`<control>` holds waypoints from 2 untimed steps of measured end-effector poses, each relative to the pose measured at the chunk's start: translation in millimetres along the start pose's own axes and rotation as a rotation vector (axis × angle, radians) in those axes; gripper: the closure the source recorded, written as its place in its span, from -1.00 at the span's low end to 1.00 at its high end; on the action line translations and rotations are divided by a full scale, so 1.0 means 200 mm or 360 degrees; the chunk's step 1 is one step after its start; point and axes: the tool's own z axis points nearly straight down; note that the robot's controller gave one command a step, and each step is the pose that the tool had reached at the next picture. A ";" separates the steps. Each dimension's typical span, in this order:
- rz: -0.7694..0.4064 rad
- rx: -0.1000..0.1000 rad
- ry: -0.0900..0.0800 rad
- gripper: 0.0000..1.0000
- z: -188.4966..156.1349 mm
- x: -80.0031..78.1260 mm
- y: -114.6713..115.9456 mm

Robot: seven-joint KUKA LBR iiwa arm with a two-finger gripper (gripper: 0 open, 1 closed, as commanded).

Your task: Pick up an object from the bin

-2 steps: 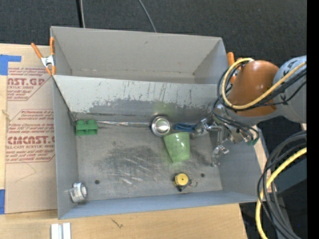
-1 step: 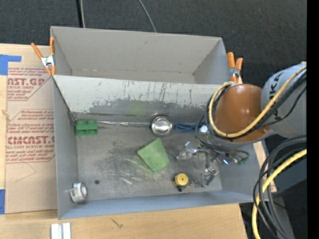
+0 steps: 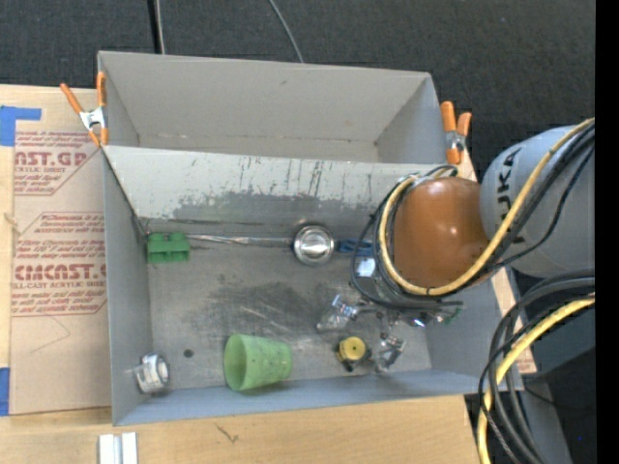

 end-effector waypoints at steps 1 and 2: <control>0.0004 0.0004 0.0000 1.00 0.00 0.00 -0.01; 0.0021 0.0017 -0.0007 1.00 -0.71 0.03 -0.17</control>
Offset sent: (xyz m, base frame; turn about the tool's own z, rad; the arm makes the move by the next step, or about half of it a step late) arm 0.0000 0.0000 0.0000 0.0000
